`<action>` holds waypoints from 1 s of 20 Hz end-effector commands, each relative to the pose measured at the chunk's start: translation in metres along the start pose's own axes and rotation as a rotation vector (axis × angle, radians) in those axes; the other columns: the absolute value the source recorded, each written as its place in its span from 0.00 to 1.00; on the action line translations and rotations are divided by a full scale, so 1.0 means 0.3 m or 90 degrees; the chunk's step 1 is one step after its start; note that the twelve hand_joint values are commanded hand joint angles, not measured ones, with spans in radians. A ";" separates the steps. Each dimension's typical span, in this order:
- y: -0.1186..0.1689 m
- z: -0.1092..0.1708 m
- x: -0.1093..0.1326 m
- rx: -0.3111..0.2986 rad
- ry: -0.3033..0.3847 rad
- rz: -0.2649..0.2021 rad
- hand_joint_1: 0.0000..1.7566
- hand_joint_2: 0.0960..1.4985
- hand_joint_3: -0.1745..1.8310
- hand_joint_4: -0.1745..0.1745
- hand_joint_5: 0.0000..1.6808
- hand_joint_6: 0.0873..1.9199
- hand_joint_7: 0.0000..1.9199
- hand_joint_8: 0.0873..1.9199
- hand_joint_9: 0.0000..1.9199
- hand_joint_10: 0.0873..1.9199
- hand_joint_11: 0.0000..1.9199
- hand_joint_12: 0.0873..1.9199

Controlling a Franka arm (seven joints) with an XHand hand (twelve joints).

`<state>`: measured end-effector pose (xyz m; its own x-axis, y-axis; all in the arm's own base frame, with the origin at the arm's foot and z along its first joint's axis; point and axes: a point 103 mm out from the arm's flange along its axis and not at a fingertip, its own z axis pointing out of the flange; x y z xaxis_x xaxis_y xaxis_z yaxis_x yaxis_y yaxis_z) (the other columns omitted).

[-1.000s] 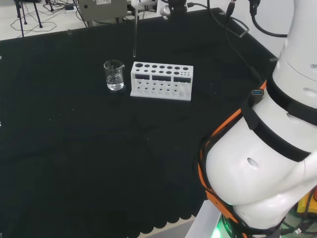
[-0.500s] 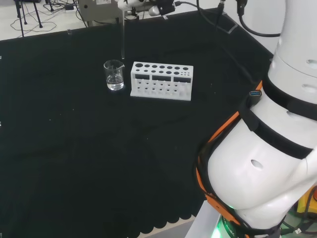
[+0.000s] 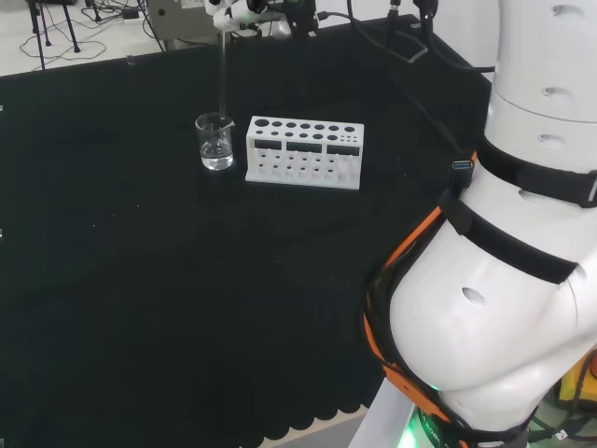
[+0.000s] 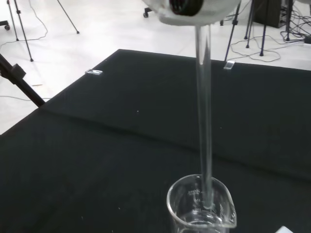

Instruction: Stir in the beaker to the left of the white test tube rack with the glass rod.

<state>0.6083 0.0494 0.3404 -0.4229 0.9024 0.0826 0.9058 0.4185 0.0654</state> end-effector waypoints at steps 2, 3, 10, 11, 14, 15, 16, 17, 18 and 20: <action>0.055 0.002 0.030 -0.001 0.017 -0.020 0.74 0.68 0.10 0.00 0.70 0.15 0.59 0.54 0.89 0.28 0.63 0.41; 0.059 0.007 0.032 0.000 0.019 -0.021 0.74 0.68 0.10 0.00 0.70 0.15 0.59 0.54 0.89 0.28 0.63 0.41; 0.089 0.055 0.039 0.012 0.032 -0.028 0.74 0.68 0.09 0.00 0.70 0.15 0.59 0.54 0.89 0.28 0.63 0.41; 0.091 0.062 0.036 0.013 0.034 -0.028 0.74 0.68 0.09 0.00 0.70 0.15 0.59 0.54 0.89 0.28 0.63 0.41; 0.102 0.088 0.023 0.021 0.038 -0.024 0.74 0.68 0.09 0.00 0.70 0.15 0.59 0.54 0.89 0.28 0.63 0.41; 0.106 0.098 0.018 0.024 0.040 -0.024 0.74 0.68 0.09 0.00 0.70 0.15 0.59 0.54 0.89 0.28 0.63 0.41; 0.110 0.109 0.013 0.026 0.042 -0.025 0.74 0.68 0.09 0.00 0.70 0.15 0.59 0.54 0.89 0.28 0.63 0.41; 0.113 0.121 0.008 0.029 0.044 -0.026 0.74 0.68 0.09 0.00 0.70 0.15 0.59 0.54 0.89 0.28 0.63 0.41; 0.116 0.131 0.004 0.031 0.045 -0.026 0.74 0.68 0.09 0.00 0.70 0.15 0.59 0.54 0.89 0.28 0.63 0.41; 0.122 0.158 -0.005 0.038 0.047 -0.028 0.74 0.68 0.09 0.00 0.70 0.15 0.59 0.54 0.89 0.28 0.63 0.41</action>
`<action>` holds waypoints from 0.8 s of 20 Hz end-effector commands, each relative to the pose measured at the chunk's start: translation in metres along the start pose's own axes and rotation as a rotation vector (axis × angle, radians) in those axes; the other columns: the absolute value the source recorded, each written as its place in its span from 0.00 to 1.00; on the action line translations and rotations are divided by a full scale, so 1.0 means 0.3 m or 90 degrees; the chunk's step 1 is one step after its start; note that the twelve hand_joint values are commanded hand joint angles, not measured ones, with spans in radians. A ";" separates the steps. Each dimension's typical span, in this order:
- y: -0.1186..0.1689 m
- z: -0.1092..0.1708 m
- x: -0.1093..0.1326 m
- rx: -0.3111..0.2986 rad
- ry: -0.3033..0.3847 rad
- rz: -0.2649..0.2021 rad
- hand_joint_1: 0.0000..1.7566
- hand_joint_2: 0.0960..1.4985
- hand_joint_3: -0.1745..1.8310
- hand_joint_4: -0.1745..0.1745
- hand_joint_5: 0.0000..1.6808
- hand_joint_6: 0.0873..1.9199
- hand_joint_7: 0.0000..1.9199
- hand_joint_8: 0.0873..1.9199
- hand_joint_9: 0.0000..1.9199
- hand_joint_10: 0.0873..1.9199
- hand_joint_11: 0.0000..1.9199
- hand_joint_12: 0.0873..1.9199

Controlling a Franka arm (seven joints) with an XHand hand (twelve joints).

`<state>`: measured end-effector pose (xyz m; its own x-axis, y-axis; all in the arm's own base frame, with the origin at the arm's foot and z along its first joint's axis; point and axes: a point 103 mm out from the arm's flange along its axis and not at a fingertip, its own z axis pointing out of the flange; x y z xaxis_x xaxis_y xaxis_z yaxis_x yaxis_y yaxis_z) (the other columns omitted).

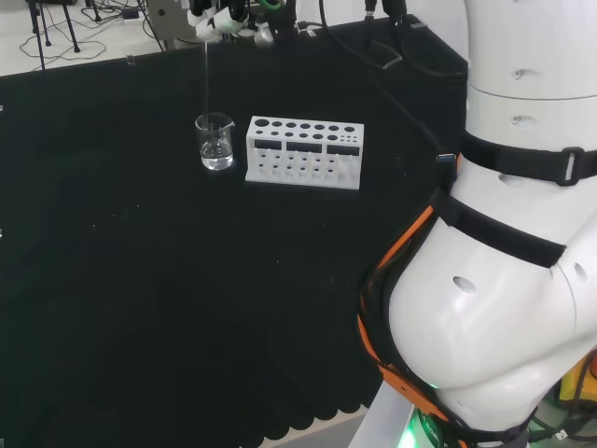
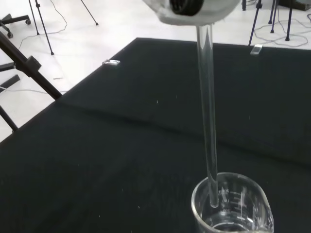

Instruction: Stir in the beaker to the left of the white test tube rack with the glass rod.

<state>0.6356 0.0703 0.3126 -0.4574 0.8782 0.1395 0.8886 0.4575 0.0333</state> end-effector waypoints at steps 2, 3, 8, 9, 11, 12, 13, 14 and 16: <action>0.025 0.081 -0.035 0.022 0.011 -0.006 0.74 0.68 0.09 0.00 0.70 0.15 0.59 0.54 0.89 0.28 0.63 0.41; 0.028 0.094 -0.041 0.026 0.012 -0.007 0.74 0.68 0.09 0.00 0.70 0.15 0.59 0.54 0.89 0.28 0.63 0.41; 0.036 0.149 -0.069 0.044 0.014 -0.005 0.74 0.68 0.09 0.00 0.70 0.15 0.59 0.54 0.89 0.28 0.63 0.41; 0.036 0.156 -0.072 0.040 0.018 -0.006 0.74 0.68 0.09 0.00 0.70 0.15 0.59 0.54 0.89 0.28 0.63 0.41; 0.040 0.166 -0.071 0.040 0.020 -0.010 0.74 0.68 0.09 0.00 0.70 0.15 0.59 0.54 0.89 0.28 0.63 0.41; 0.042 0.170 -0.070 0.039 0.020 -0.012 0.74 0.68 0.09 0.00 0.70 0.15 0.59 0.54 0.89 0.28 0.63 0.41; 0.046 0.172 -0.071 0.038 0.020 -0.013 0.74 0.68 0.09 0.00 0.70 0.15 0.59 0.54 0.89 0.28 0.63 0.41; 0.050 0.174 -0.073 0.037 0.020 -0.012 0.74 0.68 0.09 0.00 0.70 0.15 0.59 0.54 0.89 0.28 0.63 0.41; 0.057 0.174 -0.082 0.038 0.018 -0.010 0.74 0.68 0.09 0.00 0.70 0.15 0.59 0.54 0.89 0.28 0.63 0.41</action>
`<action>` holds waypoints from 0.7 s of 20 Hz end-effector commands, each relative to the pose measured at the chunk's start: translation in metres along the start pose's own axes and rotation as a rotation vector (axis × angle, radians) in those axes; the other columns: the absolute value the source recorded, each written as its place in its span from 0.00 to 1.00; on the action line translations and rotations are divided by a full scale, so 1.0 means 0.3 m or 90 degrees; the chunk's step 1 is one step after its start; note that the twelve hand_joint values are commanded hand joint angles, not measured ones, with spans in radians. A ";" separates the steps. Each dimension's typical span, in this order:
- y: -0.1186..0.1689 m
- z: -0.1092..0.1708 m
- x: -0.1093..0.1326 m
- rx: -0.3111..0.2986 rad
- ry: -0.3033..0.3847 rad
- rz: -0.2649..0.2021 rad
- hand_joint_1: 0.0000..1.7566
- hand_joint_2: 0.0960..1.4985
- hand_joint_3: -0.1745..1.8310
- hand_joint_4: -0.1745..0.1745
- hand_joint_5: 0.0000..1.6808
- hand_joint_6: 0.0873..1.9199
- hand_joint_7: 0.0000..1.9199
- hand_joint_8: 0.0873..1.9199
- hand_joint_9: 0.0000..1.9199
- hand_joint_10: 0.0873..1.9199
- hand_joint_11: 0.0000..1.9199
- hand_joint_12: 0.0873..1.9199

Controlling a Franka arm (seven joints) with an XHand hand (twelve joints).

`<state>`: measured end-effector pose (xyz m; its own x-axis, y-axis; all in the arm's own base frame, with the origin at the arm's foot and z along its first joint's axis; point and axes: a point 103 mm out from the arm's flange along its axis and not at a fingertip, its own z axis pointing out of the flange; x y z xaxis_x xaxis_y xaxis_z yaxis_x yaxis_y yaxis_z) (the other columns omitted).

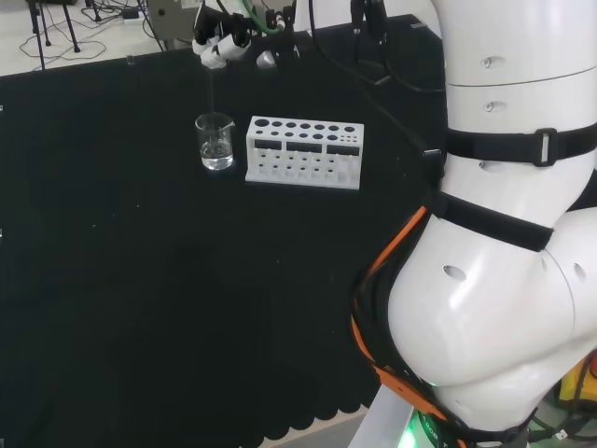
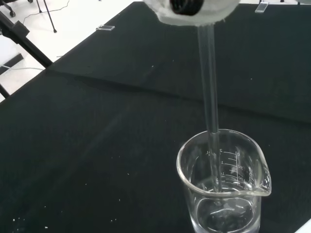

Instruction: Stir in the beaker to the left of the white test tube rack with the glass rod.

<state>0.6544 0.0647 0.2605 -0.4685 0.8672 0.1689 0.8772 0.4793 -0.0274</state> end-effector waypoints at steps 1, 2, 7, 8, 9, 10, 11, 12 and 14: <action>0.016 0.002 -0.020 -0.004 -0.003 0.002 0.74 0.68 0.09 0.00 0.70 0.15 0.59 0.54 0.89 0.28 0.63 0.41; 0.014 -0.005 -0.027 -0.005 -0.004 0.007 0.74 0.68 0.09 0.00 0.70 0.15 0.59 0.54 0.89 0.28 0.63 0.41; -0.017 -0.038 -0.058 -0.011 -0.008 0.026 0.74 0.68 0.09 0.00 0.70 0.15 0.59 0.54 0.89 0.28 0.63 0.41; -0.027 -0.042 -0.062 -0.011 -0.009 0.029 0.74 0.68 0.09 0.00 0.70 0.15 0.59 0.54 0.89 0.28 0.63 0.41; -0.036 -0.044 -0.062 -0.011 -0.009 0.031 0.74 0.68 0.09 0.00 0.70 0.15 0.59 0.54 0.89 0.28 0.63 0.41; -0.045 -0.046 -0.062 -0.012 -0.009 0.031 0.74 0.68 0.09 0.00 0.70 0.15 0.59 0.54 0.89 0.28 0.63 0.41; -0.051 -0.046 -0.056 -0.010 -0.010 0.031 0.74 0.68 0.09 0.00 0.70 0.15 0.59 0.54 0.89 0.28 0.63 0.41; -0.058 -0.045 -0.049 -0.009 -0.009 0.031 0.74 0.68 0.09 0.00 0.70 0.15 0.59 0.54 0.89 0.28 0.63 0.41; -0.064 -0.040 -0.027 -0.006 -0.005 0.027 0.74 0.68 0.09 0.00 0.70 0.15 0.59 0.54 0.89 0.28 0.63 0.41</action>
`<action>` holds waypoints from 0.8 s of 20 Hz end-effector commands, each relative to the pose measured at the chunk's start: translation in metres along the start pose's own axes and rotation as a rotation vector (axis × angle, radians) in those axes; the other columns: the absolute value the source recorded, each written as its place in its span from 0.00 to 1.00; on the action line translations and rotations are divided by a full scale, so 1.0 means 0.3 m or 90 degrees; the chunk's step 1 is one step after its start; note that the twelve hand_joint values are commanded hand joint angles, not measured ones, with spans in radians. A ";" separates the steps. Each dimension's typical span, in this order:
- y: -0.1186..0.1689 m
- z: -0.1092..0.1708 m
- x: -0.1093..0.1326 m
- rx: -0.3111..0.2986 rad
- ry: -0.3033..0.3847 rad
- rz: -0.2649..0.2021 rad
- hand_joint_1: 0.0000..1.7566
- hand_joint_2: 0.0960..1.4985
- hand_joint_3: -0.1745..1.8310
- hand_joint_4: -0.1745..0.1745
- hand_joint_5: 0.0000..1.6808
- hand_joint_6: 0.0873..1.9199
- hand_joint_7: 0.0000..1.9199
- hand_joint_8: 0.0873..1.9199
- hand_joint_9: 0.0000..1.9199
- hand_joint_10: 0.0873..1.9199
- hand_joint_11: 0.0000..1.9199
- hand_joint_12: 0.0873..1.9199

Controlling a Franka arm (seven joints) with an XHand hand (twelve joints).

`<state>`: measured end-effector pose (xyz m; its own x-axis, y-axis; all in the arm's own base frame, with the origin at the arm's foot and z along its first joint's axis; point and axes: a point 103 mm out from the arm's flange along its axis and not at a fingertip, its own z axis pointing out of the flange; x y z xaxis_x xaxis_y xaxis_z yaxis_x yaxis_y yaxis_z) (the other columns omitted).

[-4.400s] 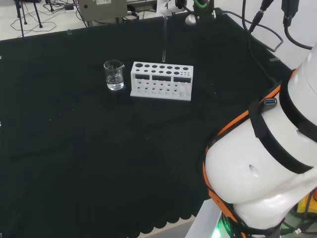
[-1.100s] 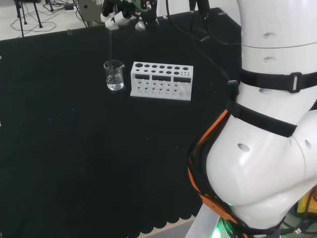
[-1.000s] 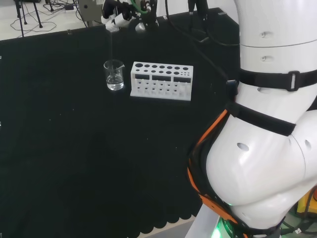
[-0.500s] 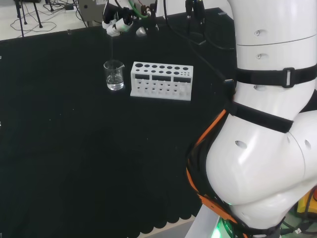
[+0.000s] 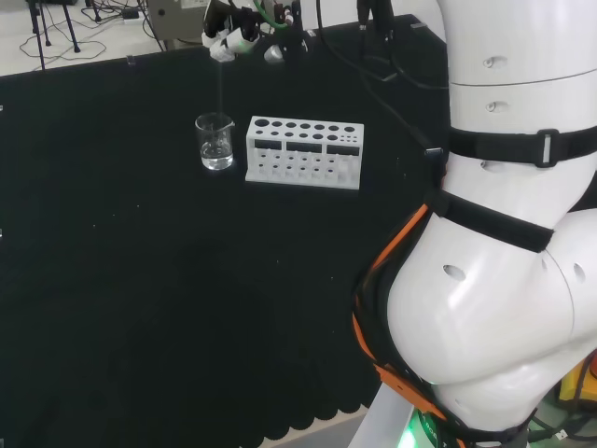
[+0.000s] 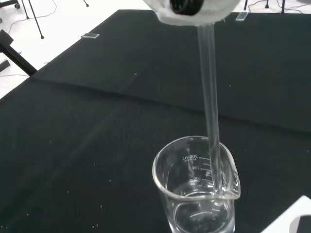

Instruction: Stir in the beaker to the left of the white test tube rack with the glass rod.

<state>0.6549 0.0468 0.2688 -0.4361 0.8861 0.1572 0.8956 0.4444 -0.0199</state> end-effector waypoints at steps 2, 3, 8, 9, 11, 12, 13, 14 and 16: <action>-0.041 0.001 0.052 0.006 0.002 -0.007 0.74 0.68 0.09 0.00 0.70 0.15 0.59 0.54 0.89 0.28 0.63 0.41; -0.037 0.007 0.069 0.007 0.002 -0.012 0.74 0.68 0.09 0.00 0.70 0.15 0.59 0.54 0.89 0.28 0.63 0.41; 0.003 0.024 0.118 0.003 0.007 -0.030 0.74 0.68 0.09 0.00 0.70 0.15 0.59 0.54 0.89 0.28 0.63 0.41; 0.013 0.026 0.120 -0.003 0.009 -0.032 0.74 0.68 0.09 0.00 0.70 0.15 0.59 0.54 0.89 0.28 0.63 0.41; 0.033 0.034 0.112 -0.010 0.016 -0.028 0.74 0.68 0.09 0.00 0.70 0.15 0.59 0.54 0.89 0.28 0.63 0.41; 0.041 0.039 0.102 -0.011 0.016 -0.026 0.74 0.68 0.09 0.00 0.70 0.15 0.59 0.54 0.89 0.28 0.63 0.41; 0.050 0.045 0.092 -0.011 0.018 -0.023 0.74 0.68 0.09 0.00 0.70 0.15 0.59 0.54 0.89 0.28 0.63 0.41; 0.060 0.051 0.080 -0.009 0.016 -0.021 0.74 0.68 0.09 0.00 0.70 0.15 0.59 0.54 0.89 0.28 0.63 0.41; 0.072 0.058 0.056 -0.006 0.015 -0.020 0.74 0.68 0.09 0.00 0.70 0.15 0.59 0.54 0.89 0.28 0.63 0.41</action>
<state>0.6499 0.0776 0.2622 -0.4686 0.8657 0.1759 0.8788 0.4771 -0.0071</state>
